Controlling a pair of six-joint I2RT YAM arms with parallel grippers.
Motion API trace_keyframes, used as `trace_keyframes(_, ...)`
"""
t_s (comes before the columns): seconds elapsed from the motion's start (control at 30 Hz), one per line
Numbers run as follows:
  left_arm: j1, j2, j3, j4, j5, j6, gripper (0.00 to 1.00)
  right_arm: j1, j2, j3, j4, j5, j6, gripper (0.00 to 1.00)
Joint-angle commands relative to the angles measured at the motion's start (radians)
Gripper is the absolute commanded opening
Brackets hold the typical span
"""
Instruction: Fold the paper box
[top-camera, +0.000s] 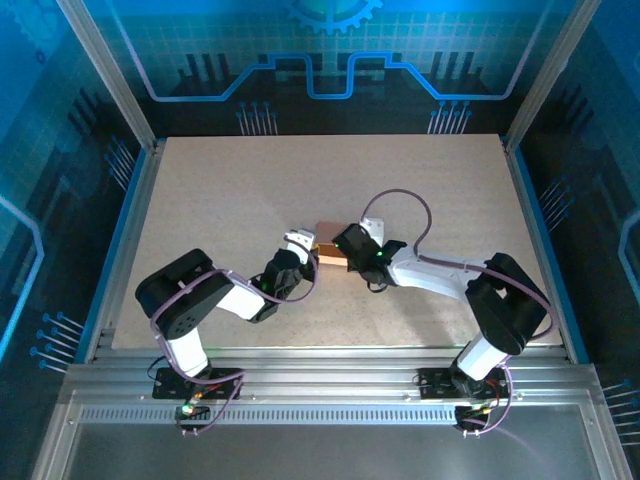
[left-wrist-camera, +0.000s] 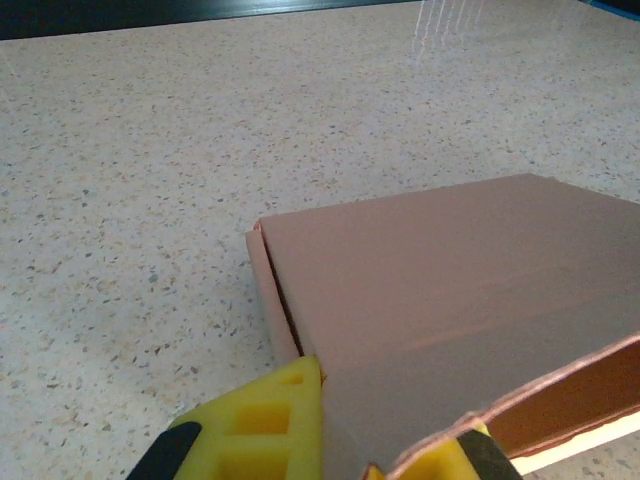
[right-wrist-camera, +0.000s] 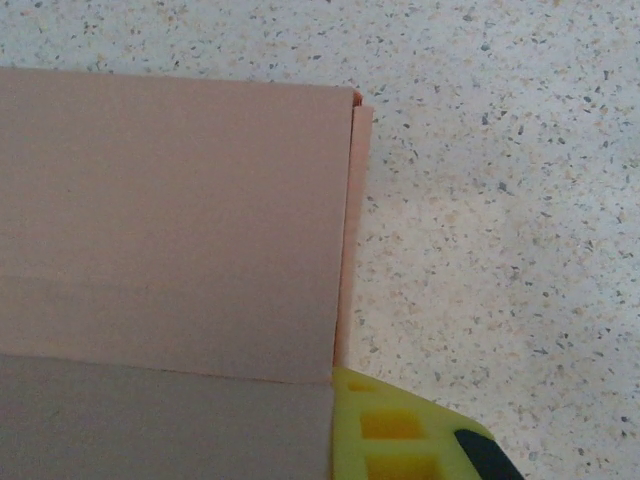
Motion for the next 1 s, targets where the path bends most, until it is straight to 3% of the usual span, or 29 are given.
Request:
trace_keyframes(0.0,-0.014,0.022,-0.030,0.054,-0.034,0.025,0.00,0.020,-0.022,-0.018,0.080,0.051,-0.009,0.07)
trace_keyframes(0.27,-0.022,0.158,-0.117,0.322,-0.042,0.058,0.00,0.028,0.002,-0.052,0.135,0.053,-0.022,0.07)
trace_keyframes(0.43,-0.026,0.177,-0.118,0.346,-0.049,0.072,0.00,0.029,0.006,-0.055,0.130,0.052,-0.026,0.08)
trace_keyframes(0.8,-0.029,0.146,-0.080,0.212,-0.066,0.082,0.00,0.045,0.000,-0.066,0.150,0.034,-0.075,0.47)
trace_keyframes(0.97,-0.028,0.115,-0.048,0.106,-0.090,0.071,0.00,0.075,-0.050,-0.120,0.157,0.037,-0.123,0.74)
